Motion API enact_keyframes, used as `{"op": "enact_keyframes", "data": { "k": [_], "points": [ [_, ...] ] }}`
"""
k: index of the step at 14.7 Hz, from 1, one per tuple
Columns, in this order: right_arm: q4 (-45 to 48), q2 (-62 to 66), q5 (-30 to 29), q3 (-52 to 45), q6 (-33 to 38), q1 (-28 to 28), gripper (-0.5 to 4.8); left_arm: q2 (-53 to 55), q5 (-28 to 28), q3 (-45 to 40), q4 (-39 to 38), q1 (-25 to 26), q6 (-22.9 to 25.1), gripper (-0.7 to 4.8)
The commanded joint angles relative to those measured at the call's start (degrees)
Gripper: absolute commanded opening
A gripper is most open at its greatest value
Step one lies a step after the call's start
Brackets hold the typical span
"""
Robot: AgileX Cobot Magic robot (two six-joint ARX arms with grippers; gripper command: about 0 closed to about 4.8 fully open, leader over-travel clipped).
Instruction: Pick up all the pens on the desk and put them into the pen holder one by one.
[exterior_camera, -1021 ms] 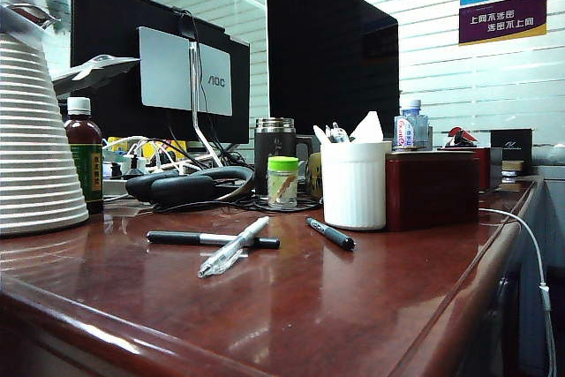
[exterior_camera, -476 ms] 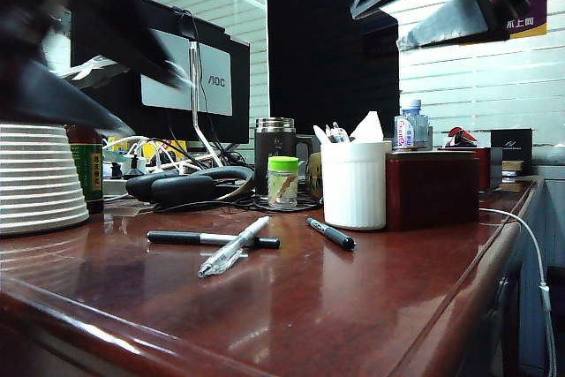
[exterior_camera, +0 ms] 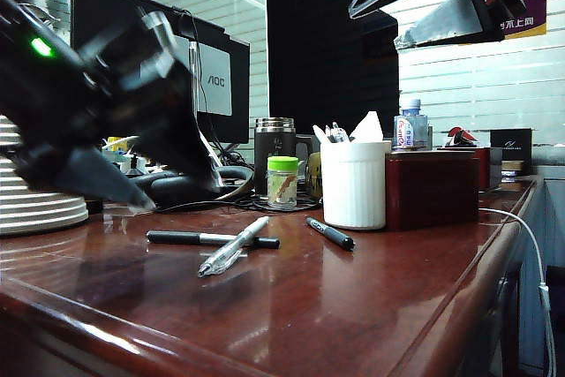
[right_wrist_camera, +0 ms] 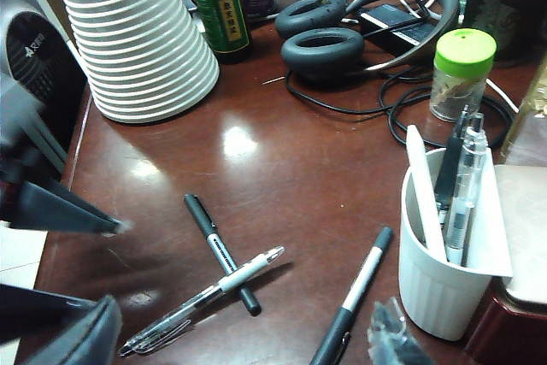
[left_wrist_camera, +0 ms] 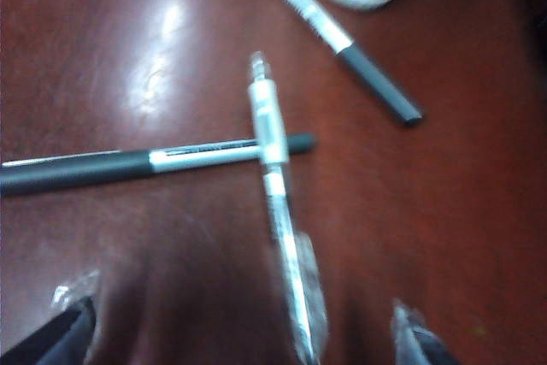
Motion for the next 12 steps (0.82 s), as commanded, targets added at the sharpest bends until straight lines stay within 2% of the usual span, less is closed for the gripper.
{"op": "enact_keyframes", "data": {
  "k": [1, 7, 12],
  "points": [
    [1.3, 1.0, 0.0, 0.3, 0.0, 0.1, 3.77, 5.9, 0.0, 3.8, 1.1, 0.0, 0.5, 4.79],
    [3.3, 3.3, 0.0, 0.3, -0.3, 0.1, 3.77, 15.0, 3.3, 11.1, 1.1, -0.1, 0.0, 4.79],
    [3.6, 3.4, 0.0, 0.3, -0.4, 0.0, 3.77, 18.2, 3.7, 12.2, 0.5, -1.4, -1.7, 4.79]
  ]
}}
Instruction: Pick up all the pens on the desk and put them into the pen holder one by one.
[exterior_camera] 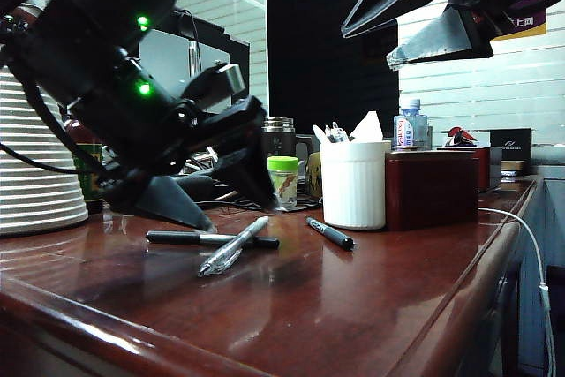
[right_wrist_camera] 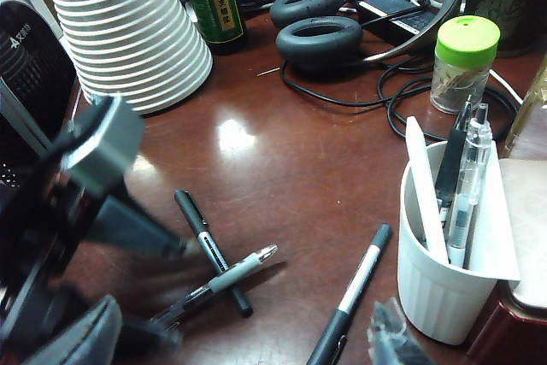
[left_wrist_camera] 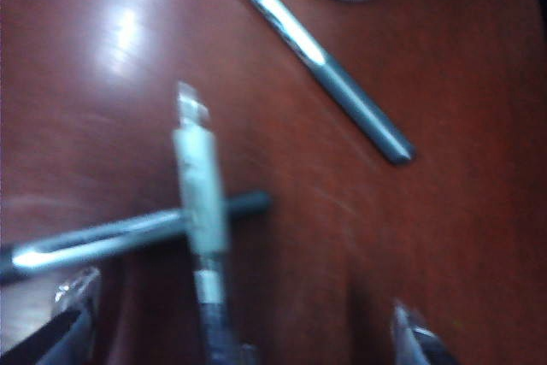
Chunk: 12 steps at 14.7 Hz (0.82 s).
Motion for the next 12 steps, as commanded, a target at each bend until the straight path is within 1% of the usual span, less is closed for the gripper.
{"op": "enact_keyframes", "data": {
  "k": [1, 2, 3, 4, 6, 7, 8, 10, 11, 12],
  "points": [
    [1.1, -0.1, -0.1, 0.3, -0.2, 0.0, 3.77, 1.5, -0.3, 0.2, -0.1, -0.5, -1.0, 4.79],
    [1.1, -0.1, -0.1, 0.3, -0.2, 0.0, 3.77, 2.4, -0.3, 0.2, -0.4, -0.5, -1.1, 4.79],
    [1.1, -0.1, 0.0, 0.3, -0.2, 0.0, 3.77, 3.2, -0.5, 0.2, -0.5, -0.5, -2.5, 4.79],
    [1.1, -0.1, 0.1, 0.3, -0.2, 0.0, 3.77, 3.9, -0.7, 0.2, -0.5, -0.5, -4.6, 4.06],
    [1.1, -0.1, 0.1, 0.3, -0.2, 0.0, 3.77, 4.4, -1.1, 0.2, -0.3, -0.5, -7.1, 3.02],
    [1.1, -0.1, 0.1, 0.3, -0.3, 0.0, 3.77, 4.4, -1.3, 0.2, -0.1, -0.5, -7.1, 2.22],
    [1.1, -0.1, 0.1, 0.3, -0.4, 0.0, 3.77, 4.4, -1.3, 0.2, -0.2, -0.5, -7.2, 1.27],
    [1.0, -0.1, 0.2, 0.3, -0.4, 0.0, 3.77, 4.4, -1.1, 0.2, -0.2, -0.5, -7.3, 0.32],
    [1.0, -0.1, 0.2, 0.3, -0.4, 0.0, 3.77, 4.4, -1.1, 0.2, -0.2, -0.5, -7.3, -0.06],
    [1.0, -0.1, 0.4, 0.3, -0.4, 0.0, 3.77, 4.4, -1.1, 0.2, -0.1, -0.5, -7.2, -0.06]
  ]
}}
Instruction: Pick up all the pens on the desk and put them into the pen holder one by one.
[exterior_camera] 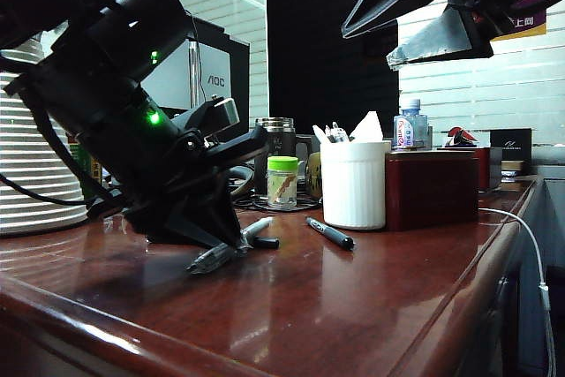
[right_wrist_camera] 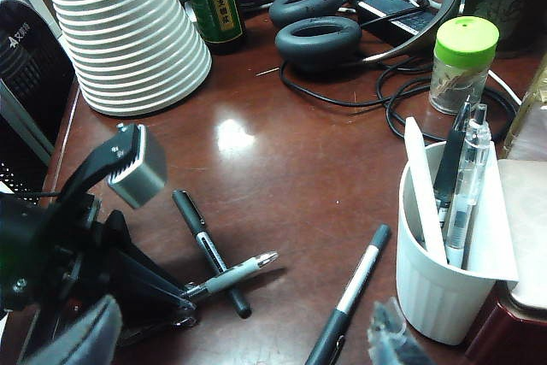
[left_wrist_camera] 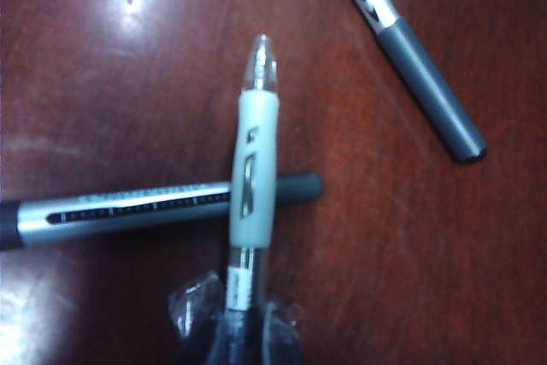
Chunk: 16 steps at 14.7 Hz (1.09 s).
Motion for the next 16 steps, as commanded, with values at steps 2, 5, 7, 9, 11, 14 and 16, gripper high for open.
{"op": "enact_keyframes", "data": {
  "k": [2, 5, 7, 9, 11, 14, 16],
  "points": [
    [1.0, -0.2, 0.5, 0.3, -0.2, 0.0, 3.77, 0.0, 1.4, -0.1, 1.0, -0.1, 0.1, -0.06],
    [1.0, -0.2, 0.5, 0.3, -0.2, 0.0, 3.77, -1.0, 8.5, 0.2, 7.1, -0.1, 0.1, -0.06],
    [1.0, -0.2, 0.5, 0.3, -0.4, 0.0, 3.77, -4.0, 8.9, 0.3, 8.8, -0.1, 0.1, -0.06],
    [1.2, -0.4, 3.5, 0.3, -3.2, 0.0, 3.77, -8.9, 9.1, 0.3, 17.2, 0.0, 0.1, -0.06],
    [3.1, -0.8, 5.4, 0.3, -3.2, -0.9, 3.77, -9.4, 9.6, 0.3, 34.1, 0.0, 0.1, -0.06],
    [9.9, -3.1, 8.9, 0.3, -3.2, -3.3, 3.77, -4.9, 3.6, 1.2, 51.0, 0.0, 0.1, -0.06],
    [14.2, -6.3, 9.9, 0.3, -3.2, -6.5, 3.77, 1.7, 3.6, 3.5, 54.6, -0.1, -3.1, -0.06]
  ]
}}
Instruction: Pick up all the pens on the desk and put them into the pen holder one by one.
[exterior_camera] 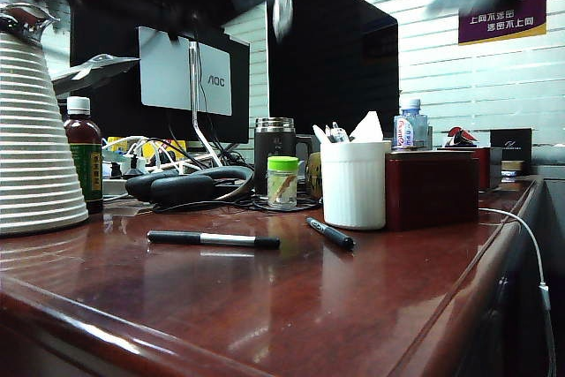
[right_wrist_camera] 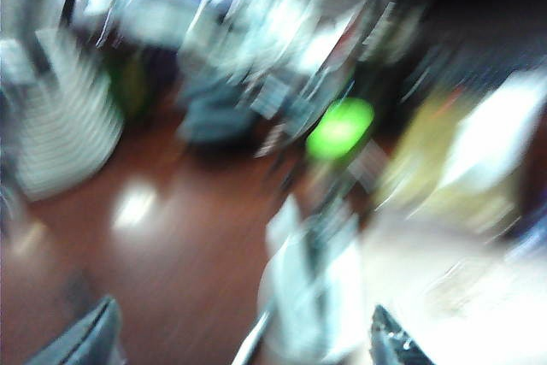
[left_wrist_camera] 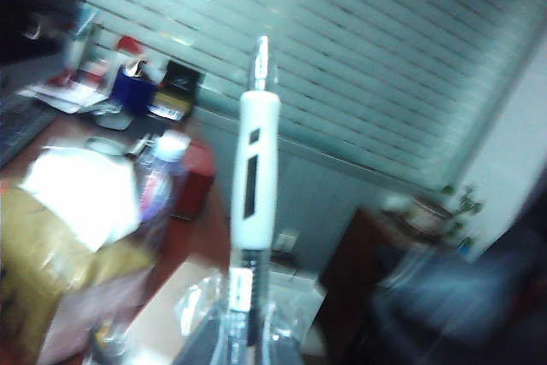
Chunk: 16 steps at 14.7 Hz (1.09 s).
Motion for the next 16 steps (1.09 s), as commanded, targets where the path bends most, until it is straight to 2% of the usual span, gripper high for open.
{"op": "enact_keyframes", "data": {
  "k": [1, 2, 4, 7, 9, 12, 16],
  "points": [
    [5.9, -4.0, 1.3, 0.3, -0.1, -4.3, 3.77, 9.2, -0.1, 3.4, 6.7, -0.3, -6.8, -0.06],
    [6.2, -4.9, 1.3, 0.3, -0.1, -5.9, 3.77, 13.7, -0.1, 6.1, 10.4, -0.3, -9.6, -0.06],
    [6.0, -5.6, 1.1, 0.3, -0.1, -8.8, 3.77, 21.2, 0.0, 12.8, 15.1, -0.3, -11.0, -0.06],
    [5.7, -5.6, 0.2, 0.3, -0.2, -11.3, 3.77, 29.0, -0.2, 21.6, 15.0, -0.5, -12.8, -0.06],
    [5.1, -5.5, -0.3, 0.3, -0.2, -13.4, 3.77, 33.4, -1.1, 24.2, 14.9, -0.6, -14.3, -0.06],
    [4.5, -5.4, -0.9, 0.3, -0.4, -14.5, 3.77, 35.2, -2.2, 24.2, 13.1, -1.2, -13.7, -0.06],
    [4.5, -4.1, -1.3, 0.3, -0.4, -14.4, 3.77, 35.4, -2.1, 24.2, 10.0, -1.7, -8.2, -0.06]
  ]
}}
